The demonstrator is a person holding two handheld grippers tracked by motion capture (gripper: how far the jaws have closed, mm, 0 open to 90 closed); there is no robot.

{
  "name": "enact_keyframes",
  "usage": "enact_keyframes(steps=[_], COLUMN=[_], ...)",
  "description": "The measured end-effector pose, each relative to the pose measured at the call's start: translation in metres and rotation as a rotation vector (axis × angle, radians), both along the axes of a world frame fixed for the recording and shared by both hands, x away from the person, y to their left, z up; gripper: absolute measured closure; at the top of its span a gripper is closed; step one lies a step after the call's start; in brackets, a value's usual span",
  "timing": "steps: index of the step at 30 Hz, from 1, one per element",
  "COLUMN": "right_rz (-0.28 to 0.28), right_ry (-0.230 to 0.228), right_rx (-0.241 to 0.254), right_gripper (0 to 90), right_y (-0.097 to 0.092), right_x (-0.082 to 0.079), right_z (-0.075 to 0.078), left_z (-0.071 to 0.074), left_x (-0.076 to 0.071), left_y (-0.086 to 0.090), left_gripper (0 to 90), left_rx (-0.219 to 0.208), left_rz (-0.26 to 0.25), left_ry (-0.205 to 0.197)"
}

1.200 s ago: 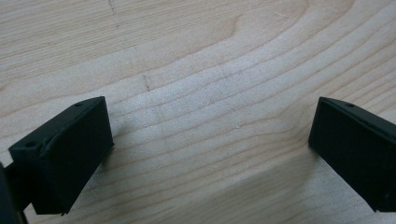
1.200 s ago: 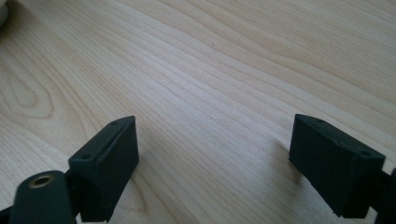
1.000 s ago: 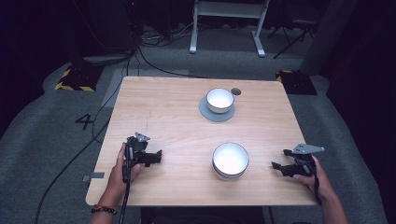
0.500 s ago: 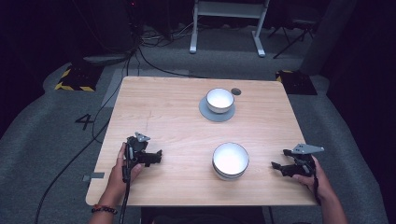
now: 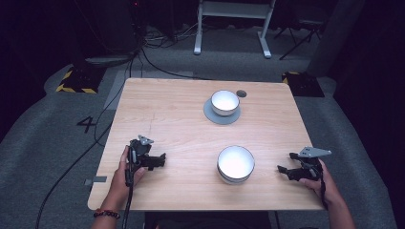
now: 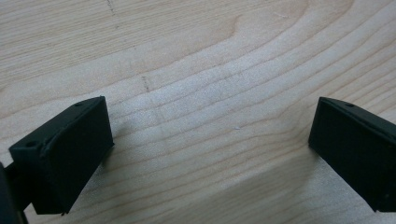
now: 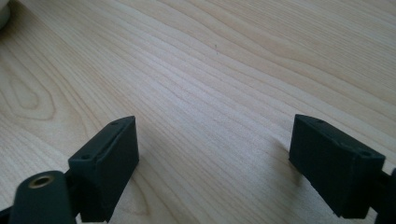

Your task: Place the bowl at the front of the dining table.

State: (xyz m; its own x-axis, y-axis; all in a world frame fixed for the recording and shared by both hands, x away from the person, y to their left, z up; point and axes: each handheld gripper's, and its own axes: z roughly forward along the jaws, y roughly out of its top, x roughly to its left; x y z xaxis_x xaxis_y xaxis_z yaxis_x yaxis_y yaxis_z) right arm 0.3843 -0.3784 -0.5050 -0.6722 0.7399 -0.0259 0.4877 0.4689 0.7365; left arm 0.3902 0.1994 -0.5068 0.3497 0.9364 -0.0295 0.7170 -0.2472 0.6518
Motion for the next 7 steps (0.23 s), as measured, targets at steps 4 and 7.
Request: enact_keyframes(steps=[4, 7], right_rz=[-0.001, 0.001], right_ry=[0.002, 0.001], right_rx=[0.003, 0.0], right_gripper=[16.0, 16.0], right_y=[0.0002, -0.0001], right_x=[-0.0001, 0.0001], right_z=[0.0, 0.0], left_z=[-0.0002, -0.0002], left_x=[0.0, 0.0], left_y=[-0.0001, -0.0001], left_gripper=[0.0, 0.0], left_rx=[-0.002, -0.002], left_rz=[-0.001, 0.0], left_ry=[0.0, -0.001])
